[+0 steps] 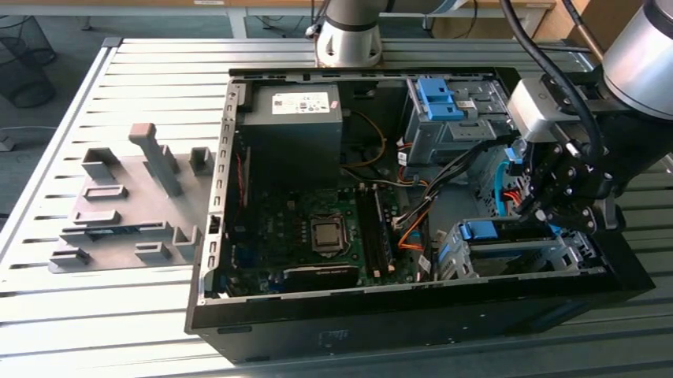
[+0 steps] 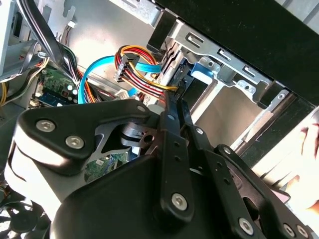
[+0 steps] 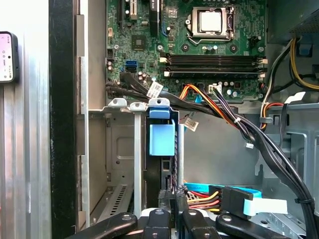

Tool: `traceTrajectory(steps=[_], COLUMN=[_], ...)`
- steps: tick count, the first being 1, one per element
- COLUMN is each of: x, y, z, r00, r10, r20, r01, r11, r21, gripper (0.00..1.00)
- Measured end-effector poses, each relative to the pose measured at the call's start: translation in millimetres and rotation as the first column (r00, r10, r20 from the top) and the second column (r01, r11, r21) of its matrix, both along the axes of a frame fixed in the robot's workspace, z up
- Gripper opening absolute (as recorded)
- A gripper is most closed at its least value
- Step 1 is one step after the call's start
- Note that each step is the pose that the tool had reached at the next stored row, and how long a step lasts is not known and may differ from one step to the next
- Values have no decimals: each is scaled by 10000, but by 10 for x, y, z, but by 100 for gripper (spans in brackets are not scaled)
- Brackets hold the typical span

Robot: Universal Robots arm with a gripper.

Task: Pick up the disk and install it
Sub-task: 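Insert the first disk wire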

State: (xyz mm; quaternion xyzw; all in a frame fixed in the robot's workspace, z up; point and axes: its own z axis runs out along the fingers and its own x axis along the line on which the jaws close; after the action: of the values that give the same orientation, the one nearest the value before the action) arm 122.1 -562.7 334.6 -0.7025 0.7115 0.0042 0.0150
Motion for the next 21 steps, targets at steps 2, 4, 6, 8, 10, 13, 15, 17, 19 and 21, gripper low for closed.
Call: traceTrajectory(steps=[2, 4, 6, 8, 10, 13, 15, 17, 19, 21], x=[0, 0, 0, 2, 4, 4, 4, 4, 4, 4], y=[0, 0, 0, 0, 0, 0, 0, 0, 0, -1], z=[-3, -1, 2, 6, 15, 24, 25, 26, 26, 22], r00=[10000, 10000, 10000, 10000, 10000, 10000, 10000, 9999, 9999, 9999], r10=[0, 0, -3, -12, -18, -30, -71, -136, -148, -148], r20=[0, 0, 0, -1, 0, 0, 0, 0, 0, 0], r01=[0, 0, 3, 12, 18, 30, 71, 136, 148, 148], r11=[10000, 10000, 10000, 10000, 10000, 10000, 10000, 9999, 9999, 9999], r21=[5, 8, 12, 9, 7, 9, 9, 5, 3, 5], gripper=[16, 16, 16, 16, 16, 16, 16, 16, 16, 16])
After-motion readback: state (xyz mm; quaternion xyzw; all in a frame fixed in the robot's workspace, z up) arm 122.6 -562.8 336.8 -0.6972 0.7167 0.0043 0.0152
